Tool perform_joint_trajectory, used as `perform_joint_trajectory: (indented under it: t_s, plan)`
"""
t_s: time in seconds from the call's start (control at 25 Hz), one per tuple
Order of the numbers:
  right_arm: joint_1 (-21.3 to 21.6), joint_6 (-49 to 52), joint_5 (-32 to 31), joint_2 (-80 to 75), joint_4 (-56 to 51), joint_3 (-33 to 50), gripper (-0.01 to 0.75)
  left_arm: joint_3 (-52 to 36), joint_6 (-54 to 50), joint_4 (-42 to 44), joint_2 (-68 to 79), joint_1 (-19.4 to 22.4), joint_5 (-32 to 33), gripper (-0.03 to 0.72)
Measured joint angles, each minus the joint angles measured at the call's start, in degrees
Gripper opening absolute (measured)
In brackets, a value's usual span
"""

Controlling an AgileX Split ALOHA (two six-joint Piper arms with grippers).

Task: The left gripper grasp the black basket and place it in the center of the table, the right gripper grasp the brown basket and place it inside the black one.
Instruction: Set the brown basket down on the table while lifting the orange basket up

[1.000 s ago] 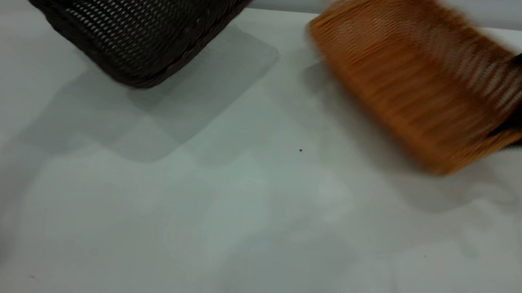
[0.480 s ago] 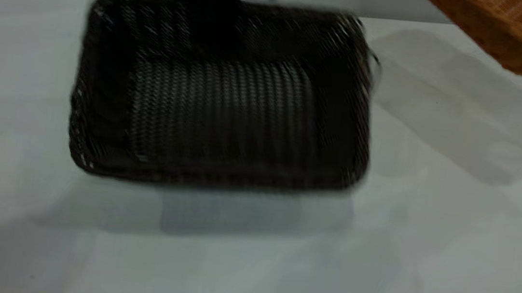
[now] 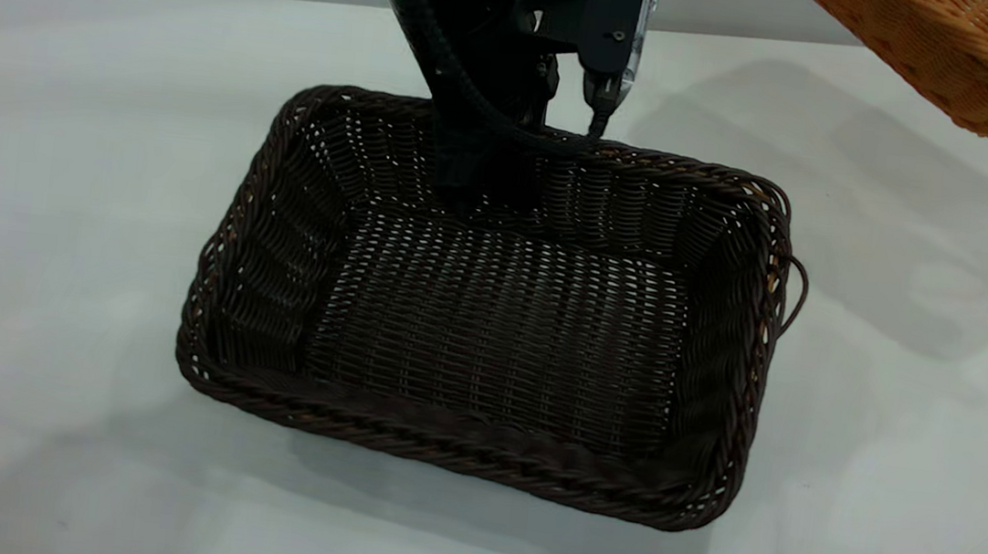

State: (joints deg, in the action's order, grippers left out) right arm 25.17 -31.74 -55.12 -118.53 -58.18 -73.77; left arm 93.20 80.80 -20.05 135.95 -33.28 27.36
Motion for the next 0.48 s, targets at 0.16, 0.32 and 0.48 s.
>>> perform_joint_trajectory:
  t_s: [0.16, 0.32, 0.48]
  plan:
    - [0.0, 0.2, -1.2, 0.2, 0.9, 0.0, 0.064, 0.0, -3.5, 0.0, 0.0, 0.0, -2.9, 0.359]
    - [0.0, 1.0, -2.8, 0.6, 2.3, 0.0, 0.064, 0.0, -10.3, 0.1, -0.6, 0.1, -7.7, 0.516]
    - [0.0, 1.6, -5.2, 0.7, 2.9, 0.0, 0.064, 0.0, -22.8, 0.1, -4.8, 2.6, -7.8, 0.568]
